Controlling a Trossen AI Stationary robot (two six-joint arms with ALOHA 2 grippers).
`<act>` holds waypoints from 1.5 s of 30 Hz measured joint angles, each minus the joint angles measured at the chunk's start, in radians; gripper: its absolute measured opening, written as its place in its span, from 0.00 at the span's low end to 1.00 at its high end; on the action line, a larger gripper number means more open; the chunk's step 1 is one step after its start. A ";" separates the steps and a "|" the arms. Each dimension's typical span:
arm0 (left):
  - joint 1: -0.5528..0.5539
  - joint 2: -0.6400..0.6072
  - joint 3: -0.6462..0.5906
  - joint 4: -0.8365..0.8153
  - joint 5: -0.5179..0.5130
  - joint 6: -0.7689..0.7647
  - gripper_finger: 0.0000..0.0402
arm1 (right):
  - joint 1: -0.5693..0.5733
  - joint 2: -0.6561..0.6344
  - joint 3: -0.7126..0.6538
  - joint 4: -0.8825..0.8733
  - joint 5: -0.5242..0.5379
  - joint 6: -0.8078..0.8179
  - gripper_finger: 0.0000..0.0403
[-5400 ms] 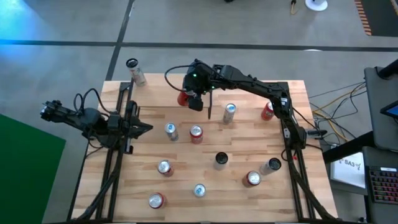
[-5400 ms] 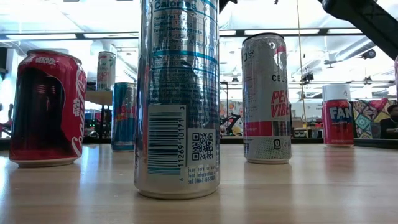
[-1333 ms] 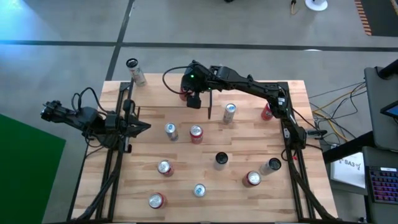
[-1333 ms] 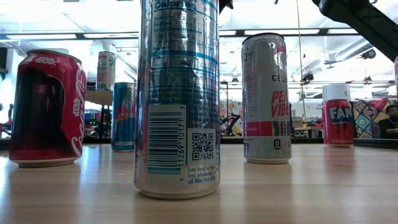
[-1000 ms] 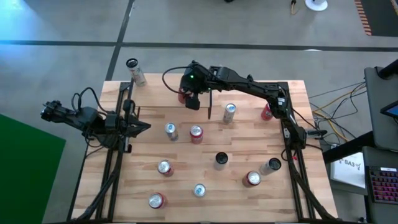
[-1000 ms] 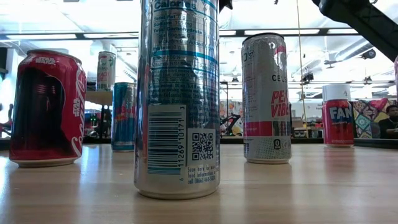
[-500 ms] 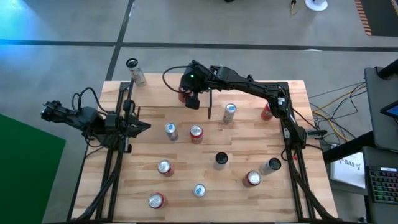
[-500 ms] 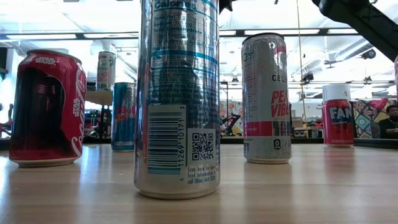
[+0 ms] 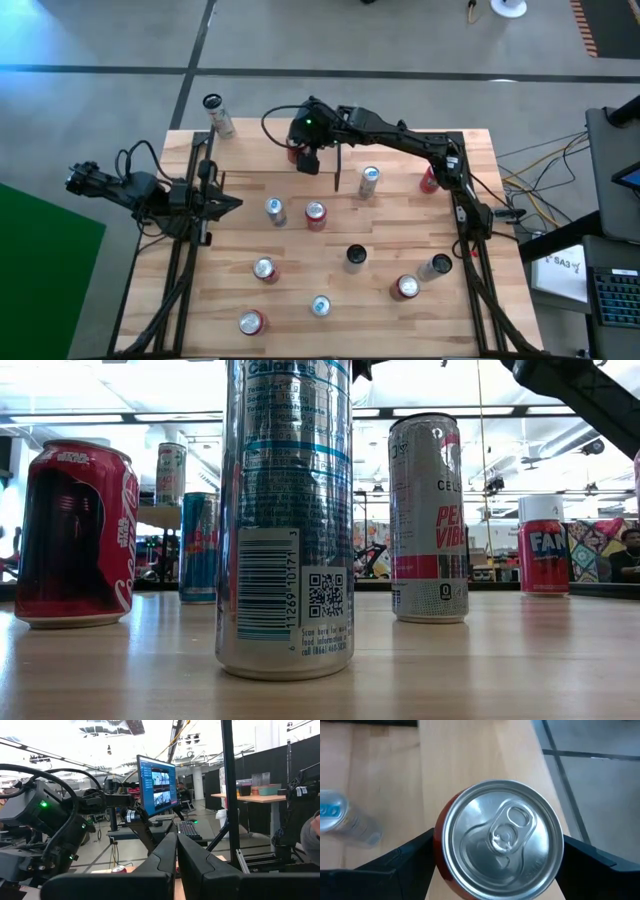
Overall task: Place canned beverage on shelf
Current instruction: Put the red black soda can on the shelf
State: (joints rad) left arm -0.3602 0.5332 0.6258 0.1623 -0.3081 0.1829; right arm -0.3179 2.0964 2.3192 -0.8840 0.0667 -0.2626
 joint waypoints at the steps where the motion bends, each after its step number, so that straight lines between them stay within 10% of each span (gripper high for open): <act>1: 0.000 0.002 0.000 0.000 0.000 0.000 0.00 | 0.001 0.000 0.000 0.010 0.020 0.012 0.82; 45: 0.012 0.120 0.000 0.080 -0.104 0.007 0.00 | 0.001 -0.055 -0.017 0.080 0.109 -0.018 0.89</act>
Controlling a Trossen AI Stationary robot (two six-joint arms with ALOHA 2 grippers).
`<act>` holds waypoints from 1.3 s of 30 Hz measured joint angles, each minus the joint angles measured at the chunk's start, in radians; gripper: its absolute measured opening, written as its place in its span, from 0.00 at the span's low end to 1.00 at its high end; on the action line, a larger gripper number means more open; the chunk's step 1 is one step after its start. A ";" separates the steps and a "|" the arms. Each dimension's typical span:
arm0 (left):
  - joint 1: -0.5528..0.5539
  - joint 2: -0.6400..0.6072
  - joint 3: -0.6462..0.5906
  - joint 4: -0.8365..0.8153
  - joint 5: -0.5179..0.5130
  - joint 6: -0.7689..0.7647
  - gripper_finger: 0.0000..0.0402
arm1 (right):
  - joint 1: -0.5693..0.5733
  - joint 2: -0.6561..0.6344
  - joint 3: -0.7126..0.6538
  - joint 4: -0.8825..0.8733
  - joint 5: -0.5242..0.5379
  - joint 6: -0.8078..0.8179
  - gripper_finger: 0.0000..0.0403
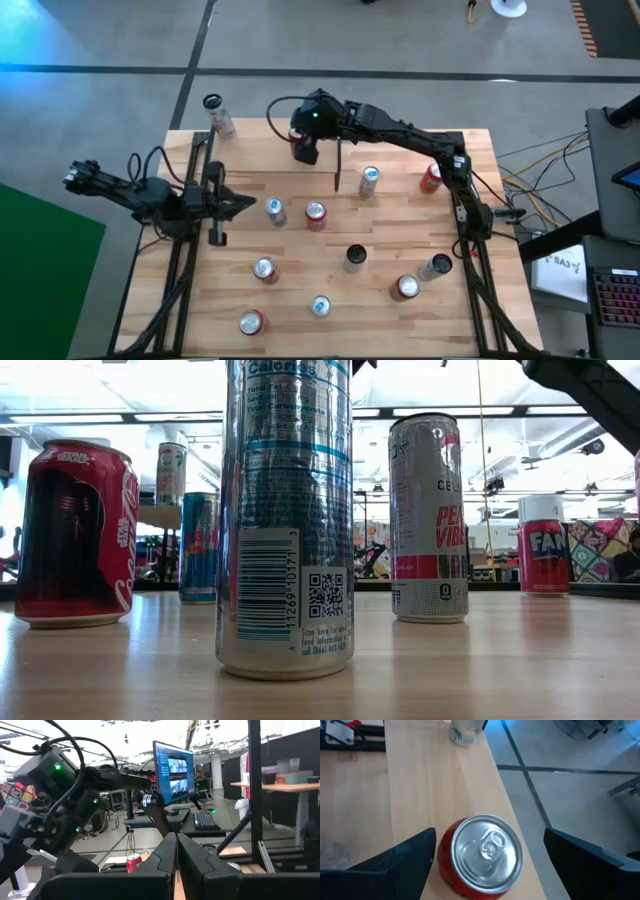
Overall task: Place canned beverage on shelf
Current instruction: Put the red black soda can on the shelf
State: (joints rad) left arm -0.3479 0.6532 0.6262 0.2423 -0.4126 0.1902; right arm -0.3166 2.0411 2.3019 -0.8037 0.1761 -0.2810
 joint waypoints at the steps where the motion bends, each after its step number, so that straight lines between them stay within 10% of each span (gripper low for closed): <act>1: 0.005 0.012 0.000 0.017 0.000 0.000 0.00 | 0.001 -0.007 0.000 0.000 0.000 0.000 0.89; 14: 0.119 0.156 0.000 0.097 0.000 -0.083 0.00 | 0.007 -0.096 0.000 -0.057 -0.179 0.020 0.88; 23: 0.186 0.203 0.000 0.057 0.003 -0.143 0.00 | 0.010 -0.193 -0.098 -0.076 -0.439 0.020 0.65; 31: 0.265 0.238 0.000 0.001 0.068 -0.177 0.00 | 0.010 -0.355 -0.480 0.210 -0.414 0.021 0.39; 39: 0.388 0.238 0.001 -0.036 0.169 -0.201 0.00 | 0.008 -0.476 -0.805 0.500 -0.142 0.061 0.22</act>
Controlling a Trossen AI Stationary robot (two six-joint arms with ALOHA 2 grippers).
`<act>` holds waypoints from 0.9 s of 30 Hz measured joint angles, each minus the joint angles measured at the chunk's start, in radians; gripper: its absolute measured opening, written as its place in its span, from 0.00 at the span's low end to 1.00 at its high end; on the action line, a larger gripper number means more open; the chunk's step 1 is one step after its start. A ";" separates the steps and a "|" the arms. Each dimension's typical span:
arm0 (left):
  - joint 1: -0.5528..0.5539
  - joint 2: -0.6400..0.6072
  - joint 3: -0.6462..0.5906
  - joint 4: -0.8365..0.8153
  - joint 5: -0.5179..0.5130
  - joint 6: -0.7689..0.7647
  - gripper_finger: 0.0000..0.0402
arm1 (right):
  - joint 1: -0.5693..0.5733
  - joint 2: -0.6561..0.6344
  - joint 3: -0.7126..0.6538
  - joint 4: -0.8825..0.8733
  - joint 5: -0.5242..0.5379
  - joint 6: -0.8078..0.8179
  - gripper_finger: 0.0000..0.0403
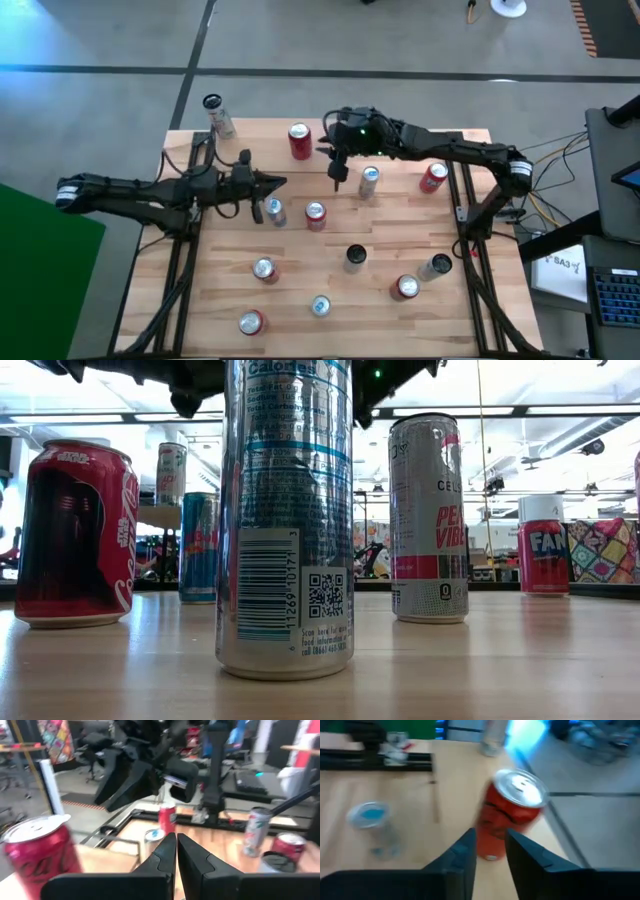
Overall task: Place canned beverage on shelf
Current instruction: Put the red black soda can on the shelf
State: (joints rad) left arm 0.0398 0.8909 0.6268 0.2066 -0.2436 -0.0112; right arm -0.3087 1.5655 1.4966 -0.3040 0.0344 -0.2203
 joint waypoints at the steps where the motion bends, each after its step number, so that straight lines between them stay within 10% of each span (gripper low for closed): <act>1: 0.015 0.000 0.001 -0.008 0.000 -0.001 0.00 | -0.005 -0.002 -0.020 0.025 0.031 0.011 0.20; 10: 0.104 0.000 0.062 -0.195 0.000 0.023 0.00 | -0.075 0.095 -0.028 0.078 0.057 0.093 0.03; 27: 0.168 -0.029 0.094 -0.287 0.000 0.137 0.00 | -0.124 0.195 0.041 0.133 0.066 0.117 0.02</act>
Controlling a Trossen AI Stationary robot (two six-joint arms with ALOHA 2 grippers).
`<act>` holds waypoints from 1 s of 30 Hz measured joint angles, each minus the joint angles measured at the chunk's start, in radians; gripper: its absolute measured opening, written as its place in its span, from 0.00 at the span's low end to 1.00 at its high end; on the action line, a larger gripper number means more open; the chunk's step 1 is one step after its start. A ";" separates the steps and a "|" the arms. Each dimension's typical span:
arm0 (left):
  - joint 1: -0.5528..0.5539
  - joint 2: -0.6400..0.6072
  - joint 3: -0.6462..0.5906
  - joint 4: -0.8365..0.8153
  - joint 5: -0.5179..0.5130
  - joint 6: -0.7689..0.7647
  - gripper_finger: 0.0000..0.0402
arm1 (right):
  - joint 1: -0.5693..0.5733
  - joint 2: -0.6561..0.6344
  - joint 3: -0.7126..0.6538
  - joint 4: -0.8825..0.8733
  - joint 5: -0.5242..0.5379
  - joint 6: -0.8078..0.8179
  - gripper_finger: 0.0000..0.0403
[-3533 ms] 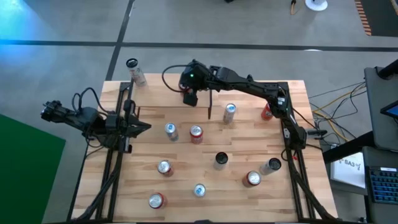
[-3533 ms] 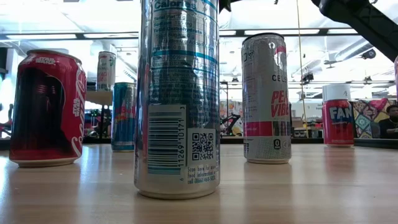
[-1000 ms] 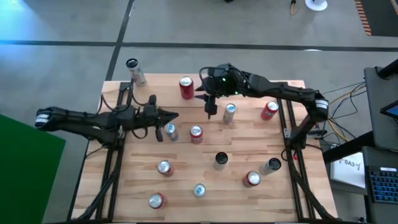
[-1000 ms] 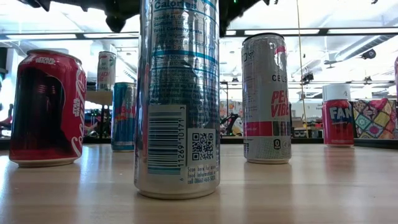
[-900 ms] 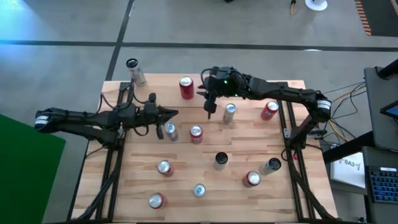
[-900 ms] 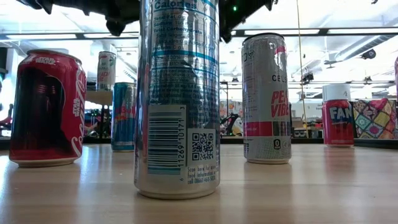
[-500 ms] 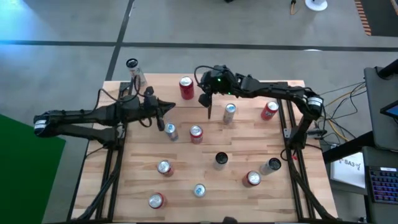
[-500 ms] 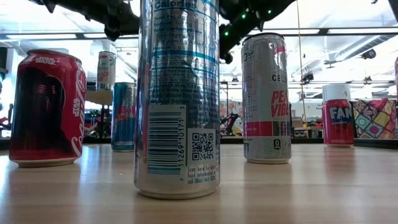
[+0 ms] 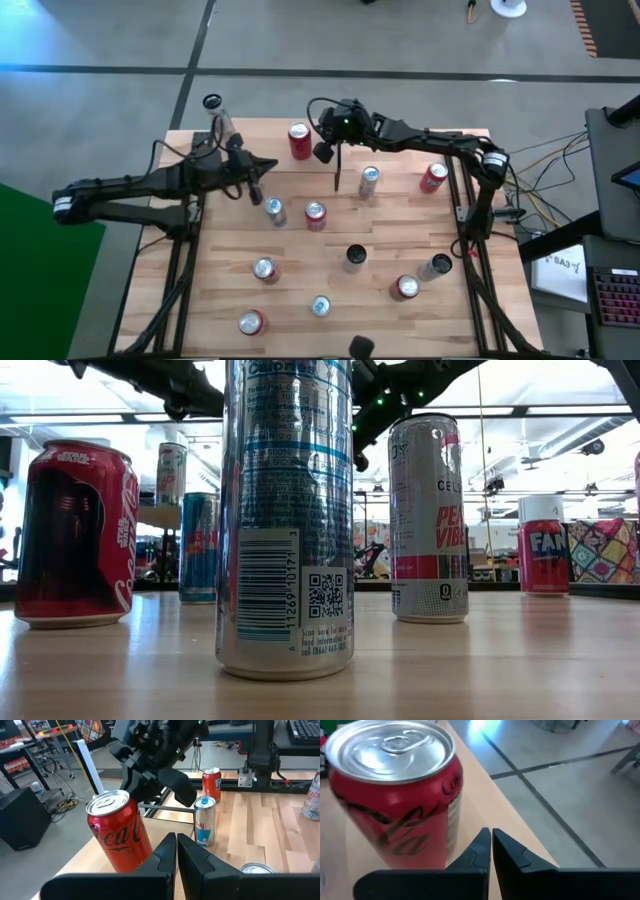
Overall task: Place canned beverage on shelf
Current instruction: Put the red black soda can on the shelf
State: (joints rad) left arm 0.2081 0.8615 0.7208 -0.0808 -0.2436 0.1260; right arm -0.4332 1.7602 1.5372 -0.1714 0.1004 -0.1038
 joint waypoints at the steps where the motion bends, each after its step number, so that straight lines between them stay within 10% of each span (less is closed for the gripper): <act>1: 0.000 -0.005 0.000 0.002 0.000 0.004 0.00 | 0.000 0.002 0.001 -0.002 -0.004 0.000 0.02; 30: 0.000 -0.044 -0.001 0.013 0.000 0.022 0.00 | 0.045 0.056 0.014 0.085 -0.059 -0.013 0.02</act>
State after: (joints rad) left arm 0.2077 0.8173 0.7201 -0.0676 -0.2436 0.1480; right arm -0.3882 1.8164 1.5513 -0.0860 0.0410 -0.1170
